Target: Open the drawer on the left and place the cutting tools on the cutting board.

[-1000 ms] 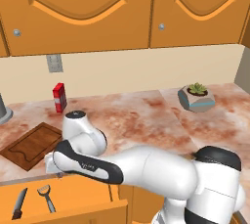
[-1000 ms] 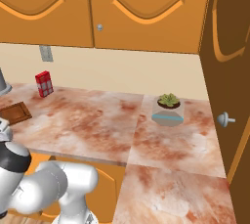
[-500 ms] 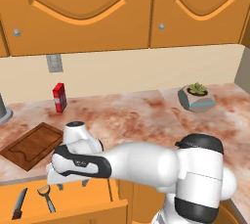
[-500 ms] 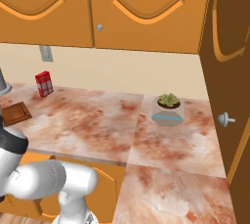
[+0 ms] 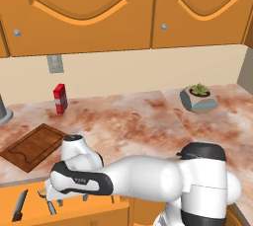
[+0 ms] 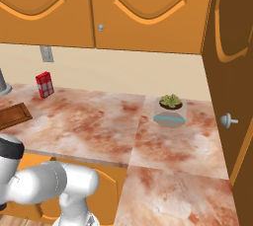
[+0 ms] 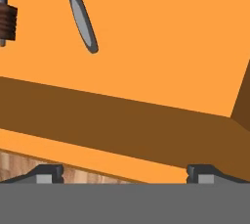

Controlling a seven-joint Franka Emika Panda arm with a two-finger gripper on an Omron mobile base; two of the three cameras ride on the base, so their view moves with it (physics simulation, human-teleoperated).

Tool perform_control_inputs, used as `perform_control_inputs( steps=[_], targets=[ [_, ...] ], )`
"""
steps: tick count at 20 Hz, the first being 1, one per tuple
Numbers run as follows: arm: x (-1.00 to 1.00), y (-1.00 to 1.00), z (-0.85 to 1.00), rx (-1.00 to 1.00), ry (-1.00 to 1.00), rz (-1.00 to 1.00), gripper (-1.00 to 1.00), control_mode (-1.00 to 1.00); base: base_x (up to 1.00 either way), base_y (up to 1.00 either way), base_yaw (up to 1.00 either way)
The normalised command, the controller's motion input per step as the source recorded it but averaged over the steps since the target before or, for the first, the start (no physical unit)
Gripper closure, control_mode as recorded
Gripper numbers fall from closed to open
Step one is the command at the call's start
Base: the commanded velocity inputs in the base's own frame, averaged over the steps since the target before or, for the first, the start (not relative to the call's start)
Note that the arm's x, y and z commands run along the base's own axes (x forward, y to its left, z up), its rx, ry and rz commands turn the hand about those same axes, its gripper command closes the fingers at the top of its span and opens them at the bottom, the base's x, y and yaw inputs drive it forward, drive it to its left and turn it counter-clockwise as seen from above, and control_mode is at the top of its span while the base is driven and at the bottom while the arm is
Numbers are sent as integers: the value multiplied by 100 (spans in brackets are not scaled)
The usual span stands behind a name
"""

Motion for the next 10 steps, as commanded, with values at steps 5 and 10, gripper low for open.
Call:
perform_control_inputs(
  steps=[5,10],
  targets=[
    [-1,0,-26,-3,1,0,-100,-100,0,0,0],
    [0,0,-15,-1,3,0,-100,-100,0,0,0]
  ],
)
